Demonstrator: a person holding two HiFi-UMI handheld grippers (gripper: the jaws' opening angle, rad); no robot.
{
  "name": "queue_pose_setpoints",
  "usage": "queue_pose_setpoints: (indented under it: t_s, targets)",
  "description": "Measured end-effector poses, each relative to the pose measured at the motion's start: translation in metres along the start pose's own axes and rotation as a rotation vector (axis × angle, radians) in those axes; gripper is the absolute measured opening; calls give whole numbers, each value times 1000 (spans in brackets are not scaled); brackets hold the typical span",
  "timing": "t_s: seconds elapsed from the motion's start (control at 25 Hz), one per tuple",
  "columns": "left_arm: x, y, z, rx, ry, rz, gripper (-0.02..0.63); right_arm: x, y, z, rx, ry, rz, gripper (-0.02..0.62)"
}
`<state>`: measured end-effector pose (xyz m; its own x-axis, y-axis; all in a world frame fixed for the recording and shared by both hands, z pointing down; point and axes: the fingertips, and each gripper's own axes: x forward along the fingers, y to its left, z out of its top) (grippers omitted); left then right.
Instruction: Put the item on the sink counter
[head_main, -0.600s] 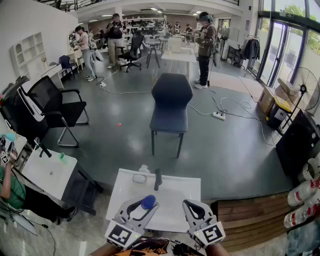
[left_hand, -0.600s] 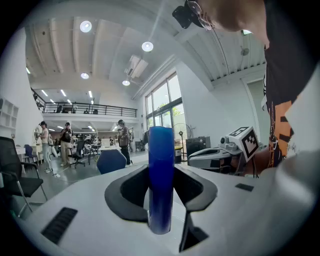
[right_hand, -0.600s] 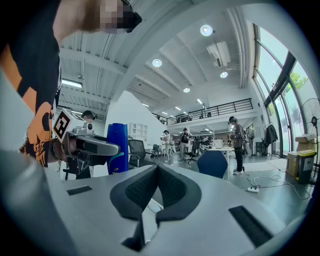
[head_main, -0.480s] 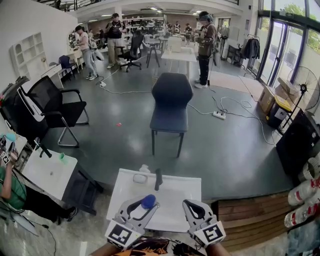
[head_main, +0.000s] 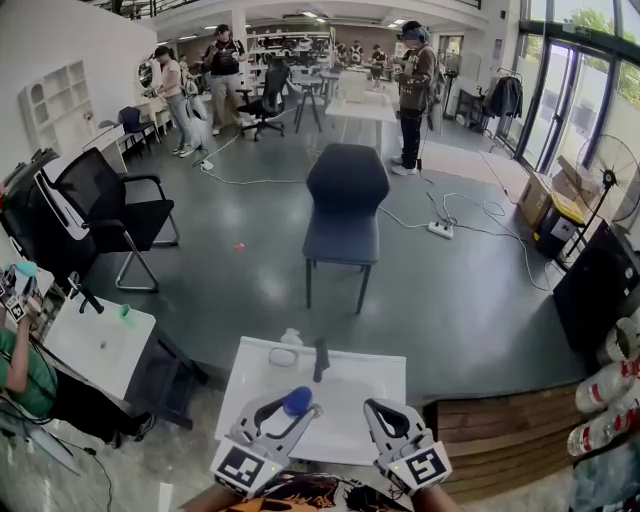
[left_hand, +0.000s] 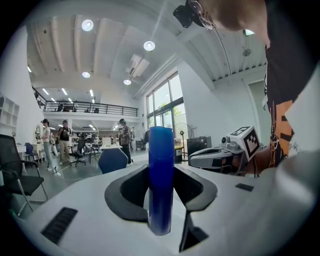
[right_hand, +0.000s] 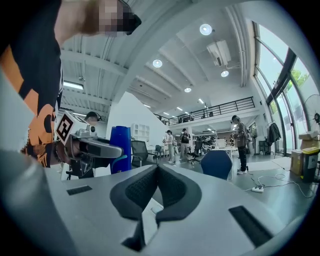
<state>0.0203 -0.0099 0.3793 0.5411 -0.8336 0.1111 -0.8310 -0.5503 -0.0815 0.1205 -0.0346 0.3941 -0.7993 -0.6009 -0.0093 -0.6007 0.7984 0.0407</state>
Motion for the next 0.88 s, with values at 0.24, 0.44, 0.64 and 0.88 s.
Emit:
queue_pose_setpoints:
  t_s: [0.24,0.44,0.64,0.88]
  targets:
    - [-1,13,-4,-1,0,1,163,16,11,-6,-23,10,27,14]
    - [-5,24,-12,-5,18,-7,163,26,12,-8,1,23,10,14]
    - [-7,38,-13,-9,10,2,163,35,12,-9,-1,39,-3,15]
    - [-4,49,-24,-7,36,4,163,43,13,-11,-15,52,3,14]
